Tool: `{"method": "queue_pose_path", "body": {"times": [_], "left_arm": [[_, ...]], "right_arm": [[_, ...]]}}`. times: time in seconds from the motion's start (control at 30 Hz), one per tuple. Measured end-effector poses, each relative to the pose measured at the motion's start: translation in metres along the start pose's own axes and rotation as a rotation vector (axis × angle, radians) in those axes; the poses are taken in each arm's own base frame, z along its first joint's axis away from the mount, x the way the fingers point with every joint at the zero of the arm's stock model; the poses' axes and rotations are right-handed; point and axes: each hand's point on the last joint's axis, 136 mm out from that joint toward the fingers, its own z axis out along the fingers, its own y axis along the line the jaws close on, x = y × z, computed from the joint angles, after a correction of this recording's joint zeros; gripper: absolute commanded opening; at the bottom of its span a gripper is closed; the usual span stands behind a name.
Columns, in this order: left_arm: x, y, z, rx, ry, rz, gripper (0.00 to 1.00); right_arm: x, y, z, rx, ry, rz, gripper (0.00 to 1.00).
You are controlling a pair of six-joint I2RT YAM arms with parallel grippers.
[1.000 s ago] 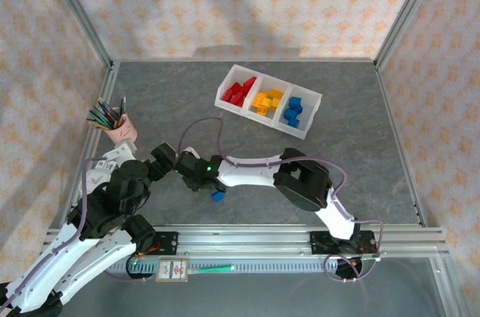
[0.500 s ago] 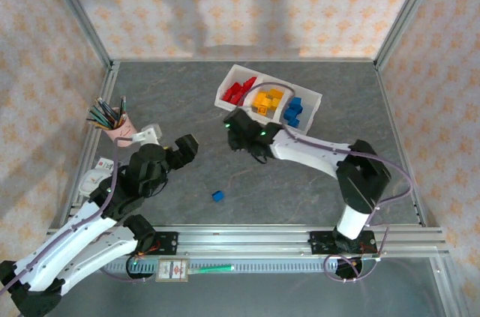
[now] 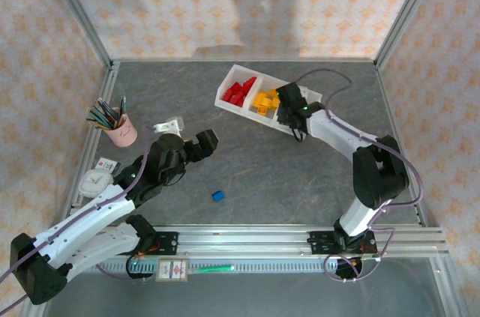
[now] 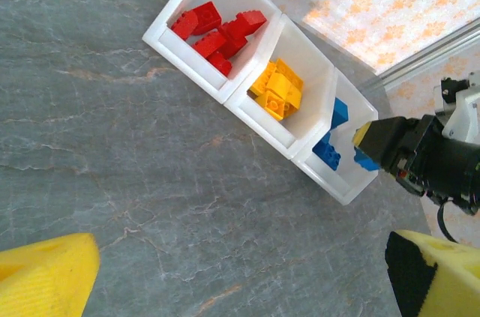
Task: Sort the legos into containers by color
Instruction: Place the lego in the container, then pick up the lego from the bottom-center of the table.
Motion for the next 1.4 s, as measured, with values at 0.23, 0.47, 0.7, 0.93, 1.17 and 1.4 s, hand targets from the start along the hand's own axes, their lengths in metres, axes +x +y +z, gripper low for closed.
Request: {"method": "queue_pose_path", "body": {"times": [0.23,0.47,0.7,0.93,1.17,1.4], "left_arm": [[0.0,-0.006,0.005,0.02,0.003,0.003,0.99],[-0.002,-0.008,0.005,0.03,-0.006,0.0,0.99],[-0.005,-0.006,0.006,0.026,-0.015,-0.005,0.99],[-0.006,-0.006,0.005,0.023,-0.019,-0.006,0.99],[-0.018,-0.001,-0.017,0.022,-0.069,-0.024,0.99],[-0.021,0.02,-0.043,-0.03,-0.1,-0.051,0.99]], "right_arm": [[-0.015,-0.01,0.032,0.028,0.015,0.025,0.26],[-0.013,-0.012,0.052,0.05,0.041,0.007,0.42],[-0.02,-0.011,0.048,0.045,0.027,0.006,0.52],[-0.031,0.007,0.005,-0.019,-0.037,-0.008,0.56],[0.012,0.07,-0.055,-0.181,-0.054,-0.144,0.62],[0.115,0.125,-0.082,-0.309,0.059,-0.362,0.69]]}}
